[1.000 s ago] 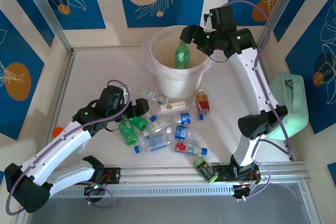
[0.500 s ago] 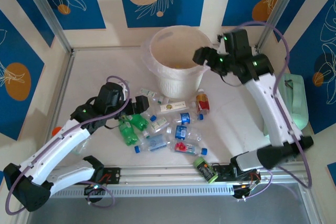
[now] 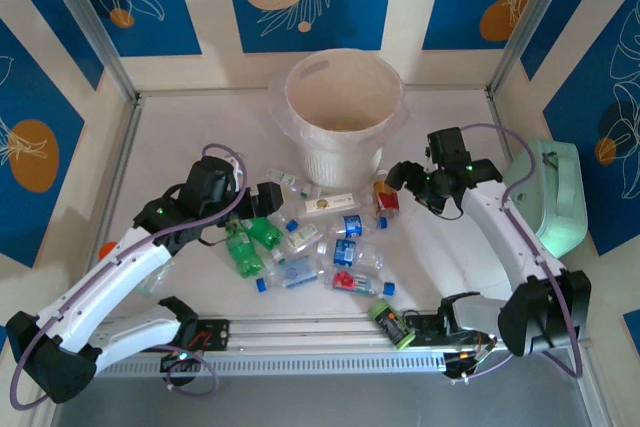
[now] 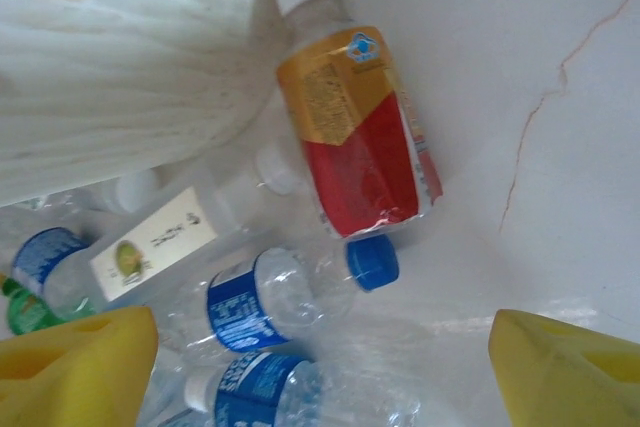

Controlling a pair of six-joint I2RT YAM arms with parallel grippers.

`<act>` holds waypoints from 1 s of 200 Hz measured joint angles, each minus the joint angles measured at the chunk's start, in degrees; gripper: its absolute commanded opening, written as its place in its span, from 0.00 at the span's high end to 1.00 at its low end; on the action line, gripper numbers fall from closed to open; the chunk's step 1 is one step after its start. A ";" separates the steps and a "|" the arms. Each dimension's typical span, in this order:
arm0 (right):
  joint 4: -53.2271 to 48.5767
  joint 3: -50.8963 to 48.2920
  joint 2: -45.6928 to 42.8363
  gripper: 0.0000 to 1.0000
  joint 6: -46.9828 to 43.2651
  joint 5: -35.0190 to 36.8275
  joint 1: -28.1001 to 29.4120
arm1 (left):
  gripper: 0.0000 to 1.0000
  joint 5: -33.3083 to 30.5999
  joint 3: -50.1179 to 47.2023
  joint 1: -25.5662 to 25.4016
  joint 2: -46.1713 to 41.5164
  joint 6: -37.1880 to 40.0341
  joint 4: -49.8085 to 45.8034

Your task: Put the plastic bottles in the bin

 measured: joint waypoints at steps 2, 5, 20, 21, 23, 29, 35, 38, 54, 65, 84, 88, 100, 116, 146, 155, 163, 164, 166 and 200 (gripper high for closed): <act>0.22 -0.15 0.35 0.13 -0.02 -0.02 -0.04 | 0.02 0.00 0.00 0.00 -0.02 -0.02 -0.02; 0.57 -0.42 0.87 0.12 -0.09 -0.09 -0.13 | 0.02 0.00 0.00 0.00 -0.13 -0.04 -0.04; 1.88 -1.18 3.32 0.12 -0.48 -0.22 -0.24 | 0.02 0.00 0.00 0.00 -0.72 -0.35 -0.04; 1.90 -1.18 3.45 0.12 -0.48 -0.24 -0.24 | 0.02 0.00 0.00 0.00 -0.76 -0.37 -0.04; 2.01 -1.22 3.87 0.12 -0.59 -0.24 -0.24 | 0.02 0.00 0.00 0.00 -0.85 -0.37 -0.04; 2.32 -1.25 4.81 0.12 -0.66 -0.33 -0.22 | 0.02 0.00 0.00 0.00 -1.03 -0.42 -0.04; 2.78 -1.25 5.88 0.12 -0.85 -0.35 -0.22 | 0.02 0.00 0.00 0.00 -1.22 -0.44 -0.02; 2.99 -1.25 6.36 0.12 -0.90 -0.37 -0.22 | 0.02 0.00 0.00 0.00 -1.29 -0.46 -0.04; 3.80 -1.25 8.55 0.12 -1.25 -0.50 -0.22 | 0.03 0.00 0.00 0.00 -1.36 -0.87 -0.02; 4.39 -1.25 9.77 0.12 -1.49 -0.55 -0.22 | 0.03 0.00 0.00 0.00 -1.36 -1.27 -0.04; 4.74 -1.20 11.47 0.12 -1.88 -0.52 -0.22 | 0.04 0.00 0.00 0.00 -1.33 -1.49 -0.02; 4.83 -1.20 11.82 0.12 -1.90 -0.55 -0.22 | 0.03 0.00 0.00 0.00 -1.33 -1.49 -0.02; 4.98 -1.01 13.00 0.12 -2.14 -0.55 -0.15 | 0.04 0.02 0.00 0.00 -1.33 -1.53 -0.02; 5.31 -0.79 14.16 0.12 -2.34 -0.55 0.02 | 0.04 0.02 0.00 0.00 -1.33 -1.53 -0.02; 5.31 0.57 16.31 0.12 -2.38 -0.44 0.63 | 0.04 0.02 -0.09 0.04 -1.33 -1.75 0.02; 5.27 1.11 17.05 0.13 -2.36 -0.31 0.83 | 0.04 0.02 -0.24 0.04 -1.33 -1.88 0.04; 5.29 1.55 17.79 0.13 -2.38 -0.24 1.01 | 0.05 0.02 -0.42 0.04 -1.29 -1.95 0.04; 5.29 1.60 17.86 0.13 -2.40 -0.20 1.03 | 0.05 0.04 -0.44 0.04 -1.29 -1.95 0.04; 5.27 1.68 18.05 0.13 -2.38 -0.13 1.07 | 0.05 0.04 -0.50 0.04 -1.29 -1.97 0.04; 4.66 2.97 20.79 0.13 -2.78 0.74 1.99 | 0.05 0.24 -1.18 0.11 -1.25 -2.60 0.24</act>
